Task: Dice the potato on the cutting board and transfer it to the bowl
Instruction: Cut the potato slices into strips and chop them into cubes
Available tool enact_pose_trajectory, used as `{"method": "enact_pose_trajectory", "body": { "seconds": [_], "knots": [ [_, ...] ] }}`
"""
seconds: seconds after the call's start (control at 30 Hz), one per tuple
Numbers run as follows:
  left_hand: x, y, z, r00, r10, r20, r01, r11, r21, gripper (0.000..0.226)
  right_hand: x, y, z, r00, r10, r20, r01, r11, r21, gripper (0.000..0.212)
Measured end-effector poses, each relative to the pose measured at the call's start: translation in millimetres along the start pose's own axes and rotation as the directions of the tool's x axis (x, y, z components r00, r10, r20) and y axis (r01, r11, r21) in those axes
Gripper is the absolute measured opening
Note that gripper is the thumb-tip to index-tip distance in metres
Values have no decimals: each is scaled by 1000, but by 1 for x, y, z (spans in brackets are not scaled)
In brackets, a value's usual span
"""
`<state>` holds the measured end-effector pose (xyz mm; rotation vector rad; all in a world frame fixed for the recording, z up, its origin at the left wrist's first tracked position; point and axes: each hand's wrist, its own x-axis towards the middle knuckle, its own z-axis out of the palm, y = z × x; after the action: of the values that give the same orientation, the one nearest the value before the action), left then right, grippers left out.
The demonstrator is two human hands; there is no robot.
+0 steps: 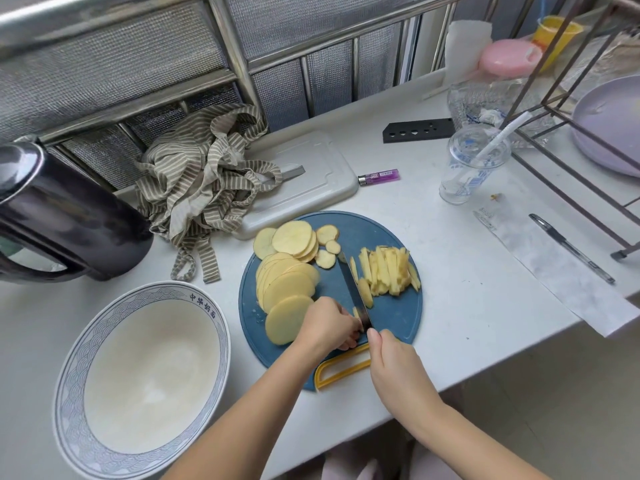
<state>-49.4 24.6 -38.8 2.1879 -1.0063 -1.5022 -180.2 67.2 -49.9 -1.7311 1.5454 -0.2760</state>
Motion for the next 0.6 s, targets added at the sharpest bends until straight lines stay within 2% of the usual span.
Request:
{"method": "enact_pose_trajectory", "body": {
  "seconds": [0.2,0.3,0.4,0.5,0.6],
  "knots": [
    [1,1,5,992,63,-108,-62,998,12,20,12,-6,-23,999,-21,-30,30,954,299,45],
    [5,7,5,972,140,-190,-126,988,86,23,37,-11,-45,1000,8,-22,2,917,400,47],
    [0,11,5,973,194,-124,-159,957,242,25,56,-13,-65,999,47,-24,-31,888,460,46],
    [-2,10,6,987,152,-50,-121,912,391,54,60,-10,-71,997,67,-31,-43,873,485,46],
    [6,13,3,987,148,-62,-112,912,394,45,56,-6,-71,996,83,-16,-63,862,503,45]
  ]
}}
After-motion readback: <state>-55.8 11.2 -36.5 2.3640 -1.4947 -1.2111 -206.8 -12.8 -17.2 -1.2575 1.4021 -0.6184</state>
